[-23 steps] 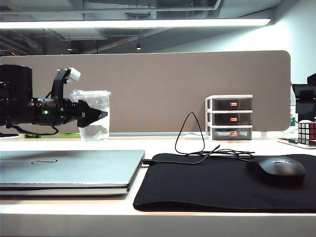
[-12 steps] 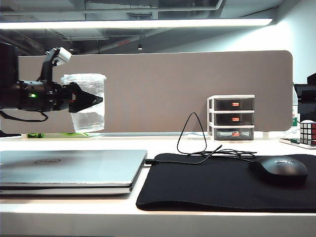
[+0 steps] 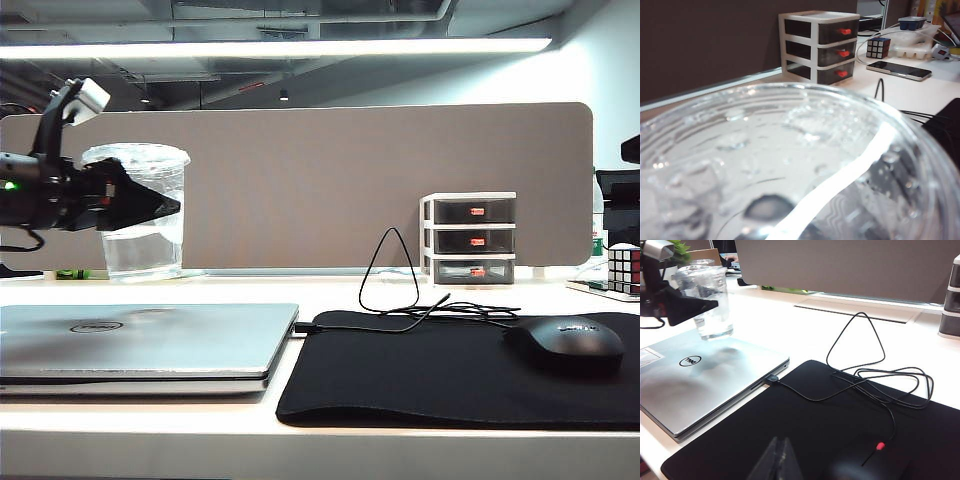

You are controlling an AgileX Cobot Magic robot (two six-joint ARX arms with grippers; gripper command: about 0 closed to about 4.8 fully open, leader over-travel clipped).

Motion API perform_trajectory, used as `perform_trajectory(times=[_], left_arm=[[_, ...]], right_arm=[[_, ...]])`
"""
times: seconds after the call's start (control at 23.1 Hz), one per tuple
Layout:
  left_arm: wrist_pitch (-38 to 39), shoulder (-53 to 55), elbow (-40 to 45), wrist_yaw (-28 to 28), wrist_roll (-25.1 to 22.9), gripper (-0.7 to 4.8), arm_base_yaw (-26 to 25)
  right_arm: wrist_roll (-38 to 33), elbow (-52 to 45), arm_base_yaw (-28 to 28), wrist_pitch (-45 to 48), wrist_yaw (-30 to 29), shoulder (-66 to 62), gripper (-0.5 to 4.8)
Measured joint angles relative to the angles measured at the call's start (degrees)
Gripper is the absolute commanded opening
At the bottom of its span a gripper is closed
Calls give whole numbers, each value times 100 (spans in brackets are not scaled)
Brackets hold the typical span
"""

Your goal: Pick up the coffee cup and place it over the laptop.

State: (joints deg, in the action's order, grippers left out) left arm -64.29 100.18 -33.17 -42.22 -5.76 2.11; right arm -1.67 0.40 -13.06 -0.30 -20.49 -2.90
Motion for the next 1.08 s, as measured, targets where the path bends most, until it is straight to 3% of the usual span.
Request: perform_trajectory(times=[0.43, 0.69, 0.73, 0.82, 1.08], left_arm=[[-105, -708, 1403, 542, -114, 350, 0], [-387, -723, 1598, 756, -122, 350, 0], [-389, -723, 1598, 793, -122, 371, 0], [-391, -723, 1598, 859, -122, 470, 0], [-409, -723, 1598, 901, -105, 479, 2]], right_arm=[[-22, 0, -2, 94, -122, 0, -1], [-22, 0, -2, 107, -162, 0, -1], [-22, 0, -2, 109, -166, 0, -1], [-22, 0, -2, 111, -188, 0, -1], [-22, 0, -2, 131, -210, 0, -1]])
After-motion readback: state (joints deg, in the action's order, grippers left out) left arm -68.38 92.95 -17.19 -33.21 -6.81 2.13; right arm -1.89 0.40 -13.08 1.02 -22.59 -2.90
